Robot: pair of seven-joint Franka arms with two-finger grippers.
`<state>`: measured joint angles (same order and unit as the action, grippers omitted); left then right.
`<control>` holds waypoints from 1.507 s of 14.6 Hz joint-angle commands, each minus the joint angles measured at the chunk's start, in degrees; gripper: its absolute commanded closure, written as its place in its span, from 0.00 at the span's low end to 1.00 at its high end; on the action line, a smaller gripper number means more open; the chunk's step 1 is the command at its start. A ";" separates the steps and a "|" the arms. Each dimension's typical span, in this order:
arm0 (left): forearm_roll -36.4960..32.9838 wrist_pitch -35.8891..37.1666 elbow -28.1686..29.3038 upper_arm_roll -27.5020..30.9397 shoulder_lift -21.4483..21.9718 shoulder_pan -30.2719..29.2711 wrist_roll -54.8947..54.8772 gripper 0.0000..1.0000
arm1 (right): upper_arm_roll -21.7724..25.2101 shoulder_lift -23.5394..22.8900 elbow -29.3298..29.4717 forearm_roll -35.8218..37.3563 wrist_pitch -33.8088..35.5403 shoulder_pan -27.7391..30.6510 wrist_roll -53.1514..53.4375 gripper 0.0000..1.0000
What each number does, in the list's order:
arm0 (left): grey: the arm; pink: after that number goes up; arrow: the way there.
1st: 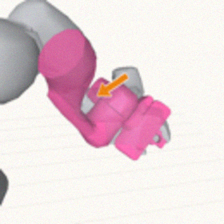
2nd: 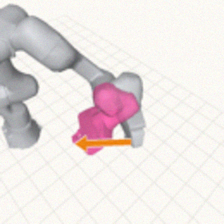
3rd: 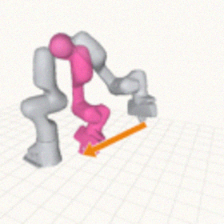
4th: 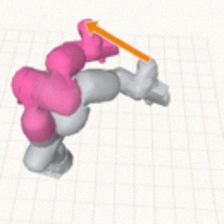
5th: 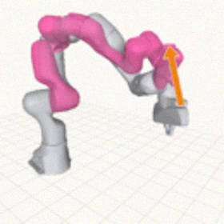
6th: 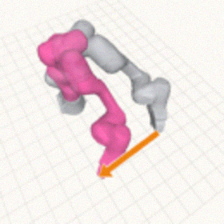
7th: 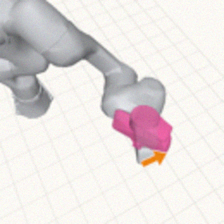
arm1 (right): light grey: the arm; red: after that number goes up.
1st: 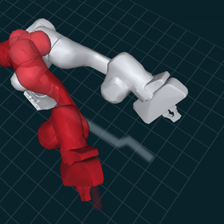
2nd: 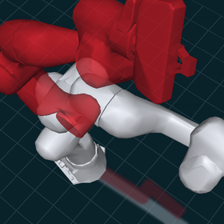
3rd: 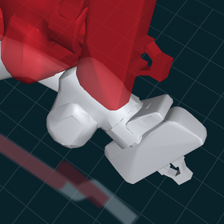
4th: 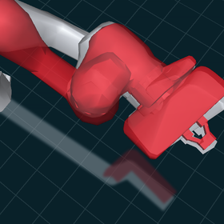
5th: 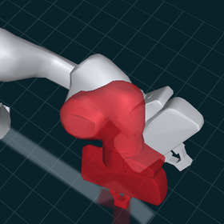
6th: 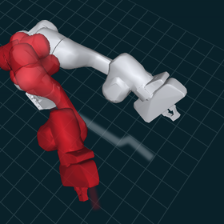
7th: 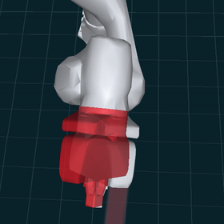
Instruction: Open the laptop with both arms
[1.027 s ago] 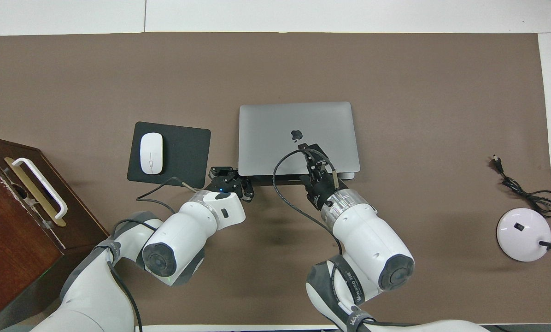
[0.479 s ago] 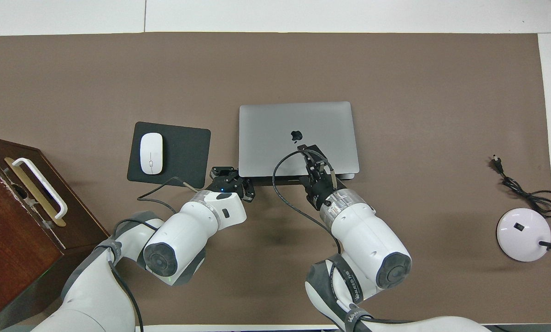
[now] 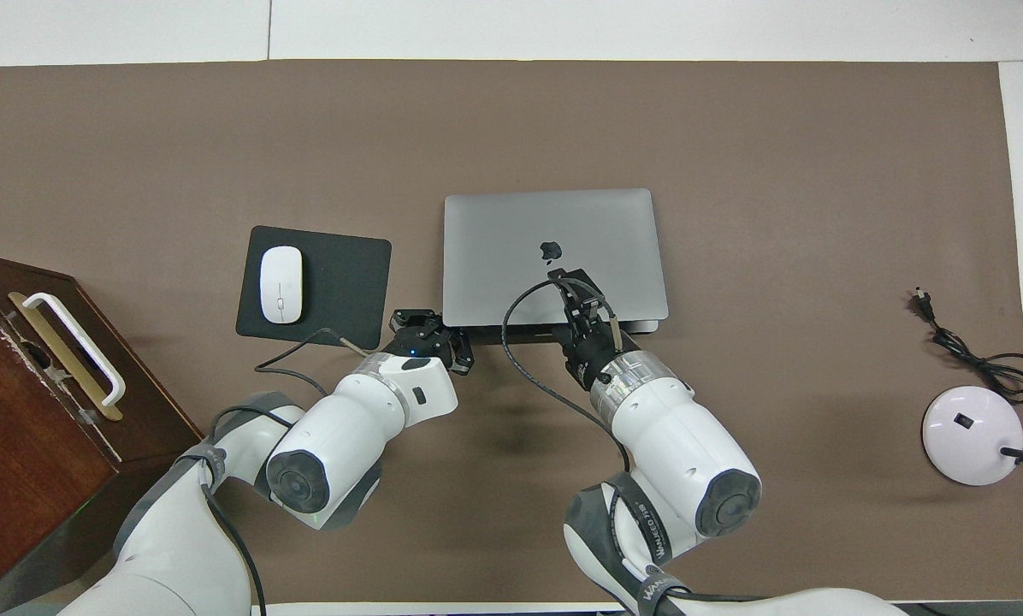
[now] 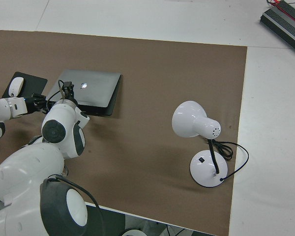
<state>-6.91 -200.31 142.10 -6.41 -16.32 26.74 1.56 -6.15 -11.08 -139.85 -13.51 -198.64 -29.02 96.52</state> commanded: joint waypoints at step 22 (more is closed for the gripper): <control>-1.26 -0.70 -1.30 0.17 -2.75 0.77 0.81 1.00 | 0.09 -5.61 8.88 -1.96 1.22 1.33 -3.71 0.03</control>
<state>-6.91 -200.35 142.09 -6.41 -16.35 26.74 1.56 -5.51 -14.94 -134.58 -13.54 -198.47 -28.65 95.50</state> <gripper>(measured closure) 0.991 0.000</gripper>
